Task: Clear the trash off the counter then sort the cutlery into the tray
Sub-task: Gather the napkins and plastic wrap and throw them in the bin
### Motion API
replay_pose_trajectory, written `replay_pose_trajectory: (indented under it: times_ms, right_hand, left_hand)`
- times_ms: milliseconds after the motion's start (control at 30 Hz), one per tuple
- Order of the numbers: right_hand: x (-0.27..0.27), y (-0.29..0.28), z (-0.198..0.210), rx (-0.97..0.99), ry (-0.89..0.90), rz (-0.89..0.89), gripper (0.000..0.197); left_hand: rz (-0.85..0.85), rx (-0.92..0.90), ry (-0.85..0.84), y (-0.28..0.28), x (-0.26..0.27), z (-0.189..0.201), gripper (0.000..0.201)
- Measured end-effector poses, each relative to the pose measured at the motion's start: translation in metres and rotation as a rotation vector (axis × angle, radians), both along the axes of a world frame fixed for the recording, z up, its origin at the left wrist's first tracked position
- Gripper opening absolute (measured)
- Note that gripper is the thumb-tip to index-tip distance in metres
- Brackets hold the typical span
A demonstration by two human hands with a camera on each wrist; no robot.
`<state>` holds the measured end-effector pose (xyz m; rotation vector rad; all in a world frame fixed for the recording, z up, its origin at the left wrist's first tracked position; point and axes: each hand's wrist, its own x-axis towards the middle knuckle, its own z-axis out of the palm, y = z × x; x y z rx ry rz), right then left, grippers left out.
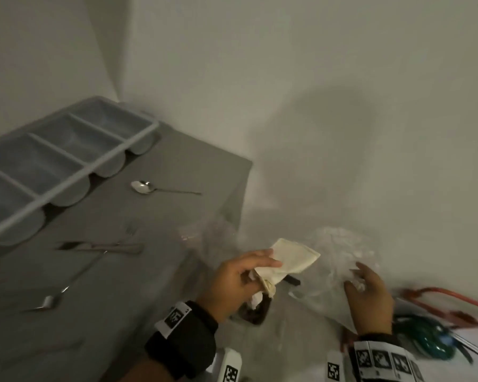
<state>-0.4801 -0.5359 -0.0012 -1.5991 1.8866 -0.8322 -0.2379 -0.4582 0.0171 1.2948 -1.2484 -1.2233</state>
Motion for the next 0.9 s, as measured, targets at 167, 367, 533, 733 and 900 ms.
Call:
replay_pose_trajectory:
  times_ms: [167,367,533,733,900]
  right_hand:
    - [-0.049,-0.015,-0.031,0.145,0.021,-0.122,0.031]
    - [-0.054,-0.050,-0.107,0.237,-0.023,-0.277,0.021]
    - [-0.044,-0.078,-0.219,0.235,-0.052,-0.346,0.020]
    - [-0.042,-0.085,-0.334,0.238,-0.044,-0.246,0.024]
    - [-0.051,-0.080,-0.408,0.275,-0.017,-0.181,0.027]
  left_hand:
    - [-0.091,0.264,0.120,-0.046,-0.047,-0.073,0.052]
    - [0.001,0.638,0.335,-0.099,-0.055,-0.214,0.050]
    - [0.081,0.805,0.496,-0.152,-0.050,-0.373,0.044]
    - [0.086,0.893,0.426,-0.169,-0.047,-0.514,0.044]
    - [0.027,0.887,0.137,-0.162,-0.044,-0.606,0.050]
